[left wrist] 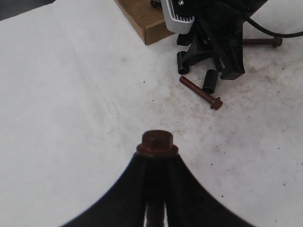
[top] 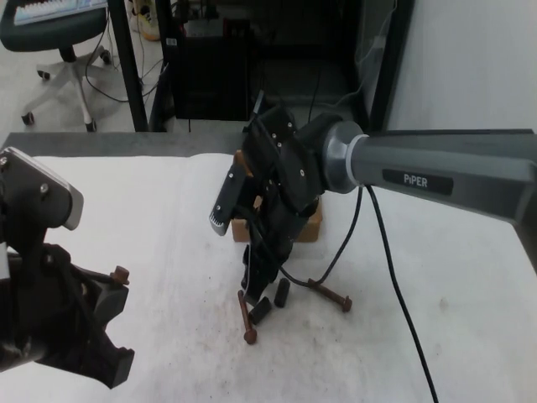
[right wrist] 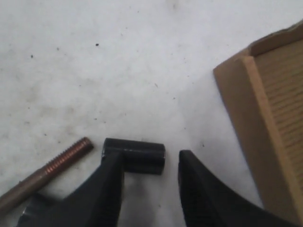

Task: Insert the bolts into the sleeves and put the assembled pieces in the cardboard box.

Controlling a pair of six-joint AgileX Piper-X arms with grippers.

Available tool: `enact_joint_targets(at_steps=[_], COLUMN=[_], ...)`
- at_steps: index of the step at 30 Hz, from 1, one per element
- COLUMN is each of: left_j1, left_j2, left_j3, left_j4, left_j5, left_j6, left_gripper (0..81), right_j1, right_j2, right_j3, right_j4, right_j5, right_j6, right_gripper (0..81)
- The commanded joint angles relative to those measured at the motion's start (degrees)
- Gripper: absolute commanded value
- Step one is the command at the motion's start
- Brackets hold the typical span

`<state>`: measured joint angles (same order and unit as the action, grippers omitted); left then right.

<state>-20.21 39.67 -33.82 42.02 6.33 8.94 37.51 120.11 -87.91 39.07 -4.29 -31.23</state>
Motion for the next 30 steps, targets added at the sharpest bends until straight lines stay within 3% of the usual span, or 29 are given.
enact_joint_targets(at_steps=[1,8,15,30], left_j1=[0.1,0.1,0.1,0.1], left_j2=[-0.6,-0.6,-0.6,-0.6], left_j3=[-0.3,-0.3,-0.3,-0.3], left_j4=[-0.4,-0.4,-0.4,-0.2], left_j5=[0.2,0.2,4.1,4.1], left_j6=[-0.4,-1.4,-3.0,-3.4], left_gripper=[0.1,0.1,0.1,0.1], right_j1=[0.3,1.2,1.3,1.2], right_j2=[-0.1,-0.1,-0.1,-0.1], right_j3=[-0.7,-0.7,-0.7,-0.6], right_j4=[1.8,2.3,2.1,-3.1], right_j5=[-0.4,-3.7,0.1,1.0], right_j6=[0.4,0.9,4.6,4.3], right_gripper=[36.9,37.5,48.5,47.6])
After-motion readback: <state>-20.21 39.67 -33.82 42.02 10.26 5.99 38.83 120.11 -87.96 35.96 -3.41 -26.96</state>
